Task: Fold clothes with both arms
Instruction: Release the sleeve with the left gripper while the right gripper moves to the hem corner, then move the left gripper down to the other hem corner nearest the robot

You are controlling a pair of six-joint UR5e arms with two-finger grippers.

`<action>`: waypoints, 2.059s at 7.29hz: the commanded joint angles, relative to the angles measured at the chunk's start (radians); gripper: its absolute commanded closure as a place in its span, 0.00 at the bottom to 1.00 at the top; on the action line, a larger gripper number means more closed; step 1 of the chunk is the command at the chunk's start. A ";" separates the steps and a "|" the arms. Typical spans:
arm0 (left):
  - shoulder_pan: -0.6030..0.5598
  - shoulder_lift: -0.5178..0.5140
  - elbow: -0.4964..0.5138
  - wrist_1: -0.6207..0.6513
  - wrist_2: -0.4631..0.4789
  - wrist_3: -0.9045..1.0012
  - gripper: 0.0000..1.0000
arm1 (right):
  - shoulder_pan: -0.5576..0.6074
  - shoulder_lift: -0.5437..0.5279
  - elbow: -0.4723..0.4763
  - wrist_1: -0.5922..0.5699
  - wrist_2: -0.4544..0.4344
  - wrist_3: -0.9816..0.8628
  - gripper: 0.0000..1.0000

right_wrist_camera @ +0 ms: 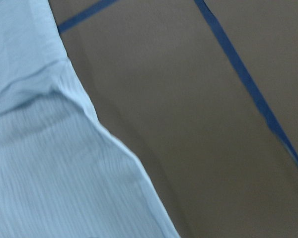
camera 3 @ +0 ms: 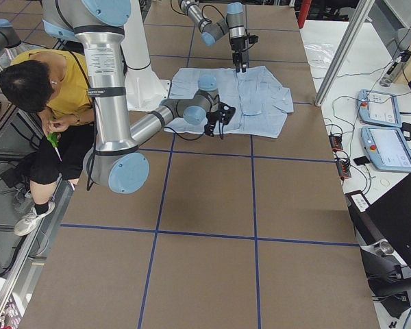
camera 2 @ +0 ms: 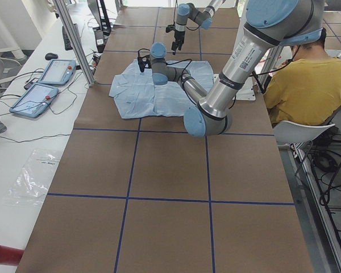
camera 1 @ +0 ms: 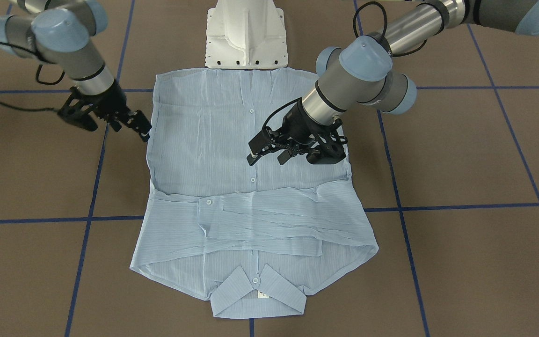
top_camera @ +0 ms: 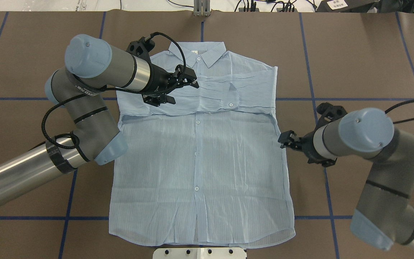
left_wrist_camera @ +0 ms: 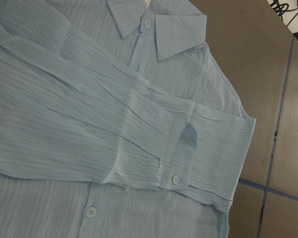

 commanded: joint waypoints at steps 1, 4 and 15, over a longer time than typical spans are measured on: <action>-0.012 0.020 0.003 -0.003 0.001 0.051 0.06 | -0.272 0.003 0.094 -0.143 -0.183 0.264 0.07; -0.012 0.044 0.005 -0.006 0.002 0.051 0.06 | -0.407 -0.015 0.090 -0.155 -0.271 0.325 0.08; -0.009 0.058 0.000 -0.008 0.004 0.046 0.05 | -0.409 -0.017 0.087 -0.252 -0.296 0.325 0.97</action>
